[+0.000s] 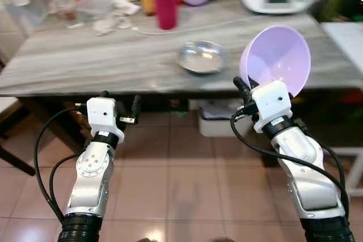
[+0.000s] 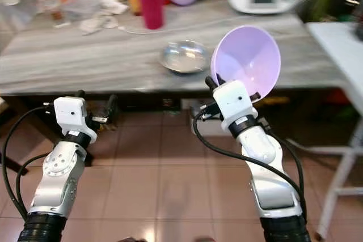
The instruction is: Setting the table
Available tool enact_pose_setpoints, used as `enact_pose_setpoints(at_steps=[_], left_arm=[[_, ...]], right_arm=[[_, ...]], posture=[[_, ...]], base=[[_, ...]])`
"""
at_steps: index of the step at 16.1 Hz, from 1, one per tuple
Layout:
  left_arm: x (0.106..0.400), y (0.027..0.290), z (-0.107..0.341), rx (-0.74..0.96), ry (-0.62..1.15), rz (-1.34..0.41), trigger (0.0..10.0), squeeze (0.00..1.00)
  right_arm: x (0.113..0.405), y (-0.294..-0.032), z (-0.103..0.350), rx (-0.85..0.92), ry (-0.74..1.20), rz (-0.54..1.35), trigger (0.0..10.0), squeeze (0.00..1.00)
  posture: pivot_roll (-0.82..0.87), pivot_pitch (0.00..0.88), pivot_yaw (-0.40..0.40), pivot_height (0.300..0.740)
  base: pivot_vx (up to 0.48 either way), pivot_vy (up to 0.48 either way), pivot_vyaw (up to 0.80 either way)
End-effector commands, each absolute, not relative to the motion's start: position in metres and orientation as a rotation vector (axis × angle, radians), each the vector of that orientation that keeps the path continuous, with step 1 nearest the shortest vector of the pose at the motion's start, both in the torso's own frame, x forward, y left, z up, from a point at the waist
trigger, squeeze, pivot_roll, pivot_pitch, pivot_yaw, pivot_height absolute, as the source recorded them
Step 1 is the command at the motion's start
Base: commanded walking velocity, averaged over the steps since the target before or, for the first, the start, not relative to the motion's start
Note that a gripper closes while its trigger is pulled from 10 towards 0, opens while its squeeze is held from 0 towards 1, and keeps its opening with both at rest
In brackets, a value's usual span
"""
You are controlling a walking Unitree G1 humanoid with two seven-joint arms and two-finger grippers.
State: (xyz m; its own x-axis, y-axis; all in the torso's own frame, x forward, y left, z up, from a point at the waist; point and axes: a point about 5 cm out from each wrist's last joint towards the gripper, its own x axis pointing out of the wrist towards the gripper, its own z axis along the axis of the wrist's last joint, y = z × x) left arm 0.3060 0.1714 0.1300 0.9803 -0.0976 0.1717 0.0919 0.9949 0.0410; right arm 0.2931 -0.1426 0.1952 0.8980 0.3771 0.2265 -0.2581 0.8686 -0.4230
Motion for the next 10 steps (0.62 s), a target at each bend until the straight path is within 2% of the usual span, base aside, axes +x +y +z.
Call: enact_pose_setpoints(at_steps=[1, 10], left_arm=[[0.3057, 0.1752, 0.1312, 0.036, -0.175, -0.089, 10.0, 0.0], [0.306, 0.17, 0.1319, 0.028, -0.175, -0.108, 10.0, 0.0]], right_arm=[[0.2915, -0.1385, 0.1997, -0.399, -0.333, 0.349, 10.0, 0.0], [0.2921, -0.1376, 0.2011, -0.408, -0.337, 0.354, 10.0, 0.0]], posture=[[-0.25, 0.149, 0.035, 0.74], [-0.26, 0.152, 0.034, 0.74]], base=[[0.48, 0.0, 0.0], [0.417, 0.0, 0.0]])
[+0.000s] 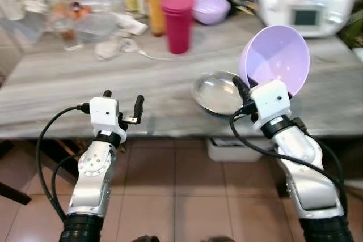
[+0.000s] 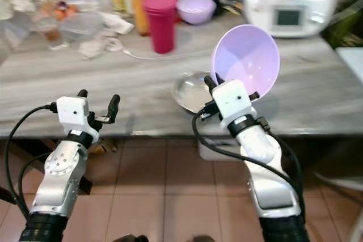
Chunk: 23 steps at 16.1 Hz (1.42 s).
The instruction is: Setting the table
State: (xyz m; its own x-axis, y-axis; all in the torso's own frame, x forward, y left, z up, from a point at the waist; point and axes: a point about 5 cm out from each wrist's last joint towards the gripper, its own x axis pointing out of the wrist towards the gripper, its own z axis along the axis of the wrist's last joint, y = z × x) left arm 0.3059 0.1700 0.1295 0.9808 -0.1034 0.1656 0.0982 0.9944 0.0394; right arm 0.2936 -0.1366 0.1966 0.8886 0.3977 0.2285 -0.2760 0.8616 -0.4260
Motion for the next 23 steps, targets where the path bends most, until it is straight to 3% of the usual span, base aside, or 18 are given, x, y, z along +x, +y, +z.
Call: enact_pose_setpoints(at_steps=[1, 7, 9, 11, 14, 23], left_arm=[[0.306, 0.17, 0.133, 0.028, -0.178, -0.111, 10.0, 0.0], [0.299, 0.172, 0.137, 0.071, -0.208, -0.152, 10.0, 0.0], [0.291, 0.175, 0.135, 0.084, -0.203, -0.244, 10.0, 0.0], [0.282, 0.164, 0.134, 0.038, -0.187, -0.469, 10.0, 0.0], [0.273, 0.154, 0.134, 0.043, -0.166, -0.664, 10.0, 0.0], [0.277, 0.147, 0.142, 0.038, -0.18, -0.719, 10.0, 0.0]], right_arm=[[0.292, -0.138, 0.201, -0.407, -0.337, 0.354, 10.0, 0.0], [0.294, -0.137, 0.201, -0.417, -0.332, 0.366, 10.0, 0.0], [0.293, -0.136, 0.2, -0.414, -0.328, 0.386, 10.0, 0.0], [0.295, -0.135, 0.199, -0.416, -0.302, 0.441, 10.0, 0.0], [0.304, -0.134, 0.2, -0.425, -0.263, 0.541, 10.0, 0.0], [0.335, -0.127, 0.194, -0.511, -0.141, 0.832, 10.0, 0.0]], posture=[[-0.26, 0.152, 0.034, 0.74], [-0.25, 0.15, 0.03, 0.74], [-0.24, 0.153, 0.027, 0.74], [-0.24, 0.154, 0.022, 0.74], [-0.24, 0.155, 0.022, 0.74], [-0.24, 0.158, 0.011, 0.74]], base=[[0.3, 0.0, 0.0], [0.0, 0.0, 0.0], [0.0, 0.0, 0.0], [0.0, 0.0, 0.0], [0.0, 0.0, 0.0], [0.0, 0.0, 0.0]])
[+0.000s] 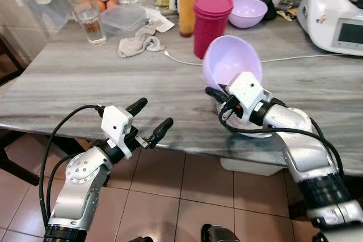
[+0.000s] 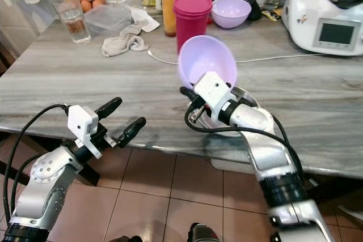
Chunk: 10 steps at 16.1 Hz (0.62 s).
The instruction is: Setting the table
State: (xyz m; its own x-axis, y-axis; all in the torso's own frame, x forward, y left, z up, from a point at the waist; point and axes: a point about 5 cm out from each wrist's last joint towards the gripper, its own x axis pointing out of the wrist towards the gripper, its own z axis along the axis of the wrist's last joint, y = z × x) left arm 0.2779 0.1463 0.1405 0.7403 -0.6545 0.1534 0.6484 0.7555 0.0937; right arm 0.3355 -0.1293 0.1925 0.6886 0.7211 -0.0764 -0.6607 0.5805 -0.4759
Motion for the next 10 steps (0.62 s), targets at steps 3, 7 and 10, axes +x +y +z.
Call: enact_pose_setpoints(at_steps=[3, 7, 10], left_arm=[[0.277, 0.146, 0.143, 0.043, -0.182, -0.724, 10.0, 0.0], [0.277, 0.143, 0.144, 0.041, -0.181, -0.734, 10.0, 0.0], [0.276, 0.142, 0.143, 0.036, -0.177, -0.735, 10.0, 0.0]], right_arm=[[0.34, -0.123, 0.189, -0.537, -0.111, 0.923, 10.0, 0.0], [0.34, -0.11, 0.184, -0.556, -0.124, 1.026, 10.0, 0.0], [0.341, -0.107, 0.18, -0.571, -0.134, 1.051, 10.0, 0.0]], posture=[[-0.23, 0.156, 0.014, 0.74], [-0.23, 0.159, 0.019, 0.74], [-0.22, 0.164, 0.017, 0.74]], base=[[0.0, 0.0, 0.0], [0.0, 0.0, 0.0], [0.0, 0.0, 0.0]])
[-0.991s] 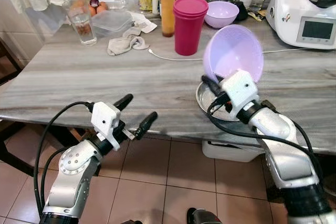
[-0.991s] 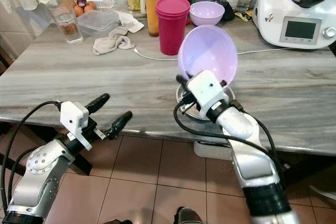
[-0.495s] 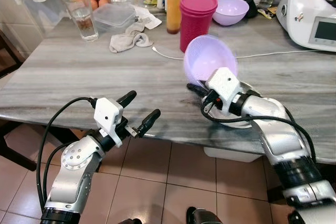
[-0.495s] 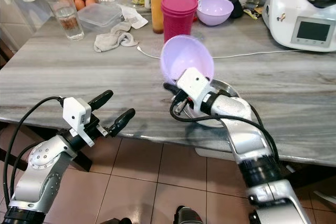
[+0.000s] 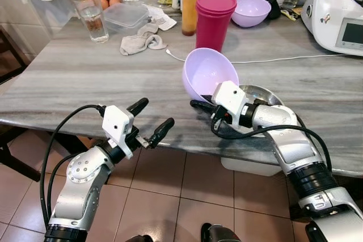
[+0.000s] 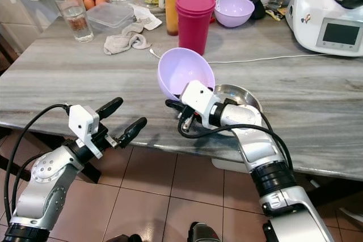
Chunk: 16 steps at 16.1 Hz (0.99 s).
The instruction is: Setting the table
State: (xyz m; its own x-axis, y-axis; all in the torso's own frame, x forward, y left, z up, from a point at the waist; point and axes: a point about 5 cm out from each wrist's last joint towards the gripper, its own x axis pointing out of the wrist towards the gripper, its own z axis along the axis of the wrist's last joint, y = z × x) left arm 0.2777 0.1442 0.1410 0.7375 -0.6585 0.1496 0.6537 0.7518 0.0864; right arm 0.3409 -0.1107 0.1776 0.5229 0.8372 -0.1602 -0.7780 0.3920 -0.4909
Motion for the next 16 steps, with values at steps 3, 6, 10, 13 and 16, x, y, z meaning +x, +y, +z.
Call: enact_pose_setpoints(at_steps=[3, 6, 10, 13, 16], left_arm=[[0.2734, 0.1404, 0.141, 0.029, -0.17, -0.739, 10.0, 0.0], [0.2721, 0.1391, 0.1402, 0.024, -0.164, -0.741, 10.0, 0.0], [0.2708, 0.1389, 0.1387, 0.021, -0.154, -0.739, 10.0, 0.0], [0.2705, 0.1388, 0.1381, 0.021, -0.147, -0.738, 10.0, 0.0], [0.2705, 0.1389, 0.1379, 0.023, -0.142, -0.738, 10.0, 0.0]], right_arm=[[0.3426, -0.1079, 0.1765, -0.581, -0.13, 1.064, 10.0, 0.0], [0.3442, -0.1065, 0.1741, -0.586, -0.137, 1.077, 10.0, 0.58], [0.3459, -0.1072, 0.1713, -0.616, -0.151, 1.065, 10.0, 0.71], [0.3468, -0.1087, 0.1692, -0.635, -0.161, 1.047, 10.0, 0.69], [0.3491, -0.1095, 0.1723, -0.638, -0.181, 1.017, 10.0, 0.68]], posture=[[-0.22, 0.168, 0.014, 0.74], [-0.22, 0.171, 0.013, 0.74], [-0.22, 0.176, 0.013, 0.74], [-0.21, 0.181, 0.017, 0.74], [-0.21, 0.181, 0.019, 0.74]], base=[[0.0, 0.0, 0.0], [0.0, 0.0, 0.0], [0.0, 0.0, 0.0], [0.0, 0.0, 0.0], [0.0, 0.0, 0.0]])
